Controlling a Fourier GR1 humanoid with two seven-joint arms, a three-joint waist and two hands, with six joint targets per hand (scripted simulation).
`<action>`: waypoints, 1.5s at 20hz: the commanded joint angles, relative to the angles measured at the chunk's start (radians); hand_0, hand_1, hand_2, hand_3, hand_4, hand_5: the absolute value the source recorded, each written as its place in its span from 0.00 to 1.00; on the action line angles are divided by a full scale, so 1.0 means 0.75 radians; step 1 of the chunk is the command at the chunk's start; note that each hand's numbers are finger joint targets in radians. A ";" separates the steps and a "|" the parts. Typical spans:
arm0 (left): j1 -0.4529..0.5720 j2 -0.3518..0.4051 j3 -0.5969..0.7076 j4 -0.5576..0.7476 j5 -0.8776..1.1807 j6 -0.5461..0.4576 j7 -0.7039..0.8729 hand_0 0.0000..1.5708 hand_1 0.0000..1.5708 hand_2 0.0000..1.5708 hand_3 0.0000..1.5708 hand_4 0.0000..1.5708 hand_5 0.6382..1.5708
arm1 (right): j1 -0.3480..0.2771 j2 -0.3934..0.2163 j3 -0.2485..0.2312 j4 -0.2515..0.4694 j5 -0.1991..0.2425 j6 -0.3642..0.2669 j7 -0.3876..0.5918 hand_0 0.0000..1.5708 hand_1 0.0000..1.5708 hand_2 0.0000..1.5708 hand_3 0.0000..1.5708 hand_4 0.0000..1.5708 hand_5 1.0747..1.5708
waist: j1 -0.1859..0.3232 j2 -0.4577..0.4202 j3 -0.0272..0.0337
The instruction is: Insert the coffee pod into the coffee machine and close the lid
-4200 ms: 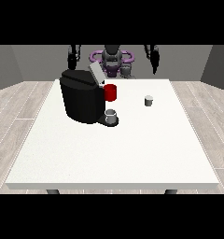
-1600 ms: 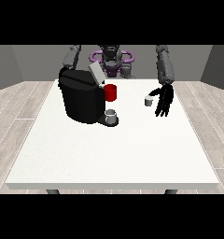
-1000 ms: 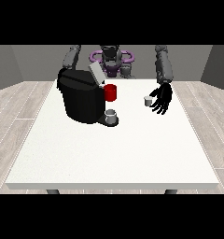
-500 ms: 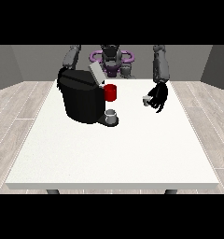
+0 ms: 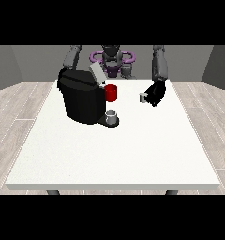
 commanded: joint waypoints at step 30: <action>-0.325 -0.157 0.151 -0.244 0.174 -0.355 0.392 0.89 0.89 0.91 0.87 0.42 1.00 | 0.029 -0.065 -0.019 0.188 -0.013 0.057 -0.084 0.00 0.00 0.00 0.00 0.11 1.00 | -0.006 -0.211 -0.0028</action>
